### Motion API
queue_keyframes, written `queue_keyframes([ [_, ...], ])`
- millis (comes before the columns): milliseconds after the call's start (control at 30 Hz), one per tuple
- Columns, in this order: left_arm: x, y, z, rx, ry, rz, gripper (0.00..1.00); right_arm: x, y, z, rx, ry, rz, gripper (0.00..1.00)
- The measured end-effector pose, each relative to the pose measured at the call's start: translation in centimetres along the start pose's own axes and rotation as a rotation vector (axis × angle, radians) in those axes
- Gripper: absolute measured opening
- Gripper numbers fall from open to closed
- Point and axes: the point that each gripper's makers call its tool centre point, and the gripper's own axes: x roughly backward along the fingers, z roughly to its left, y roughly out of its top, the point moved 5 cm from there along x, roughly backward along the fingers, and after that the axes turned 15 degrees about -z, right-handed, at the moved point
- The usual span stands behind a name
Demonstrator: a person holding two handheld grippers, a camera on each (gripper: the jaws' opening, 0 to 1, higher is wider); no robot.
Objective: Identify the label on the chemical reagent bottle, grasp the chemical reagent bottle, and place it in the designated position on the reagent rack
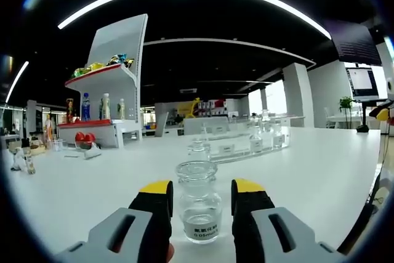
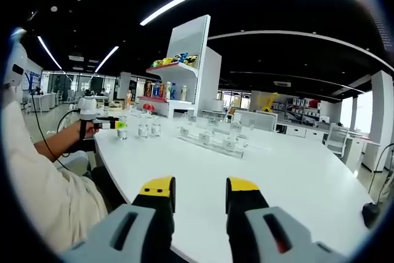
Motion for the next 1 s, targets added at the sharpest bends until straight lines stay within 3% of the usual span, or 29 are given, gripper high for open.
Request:
queue_keyframes([
  [567, 0.06, 0.07, 0.78, 0.025, 0.032, 0.004, 0.30, -0.06, -0.32, -0.07, -0.005, -0.005, -0.001, 0.31],
  [1000, -0.09, -0.29, 0.30, 0.034, 0.035, 0.013, 0.23, 0.02, -0.55, -0.29, -0.011, -0.012, 0.002, 0.31],
])
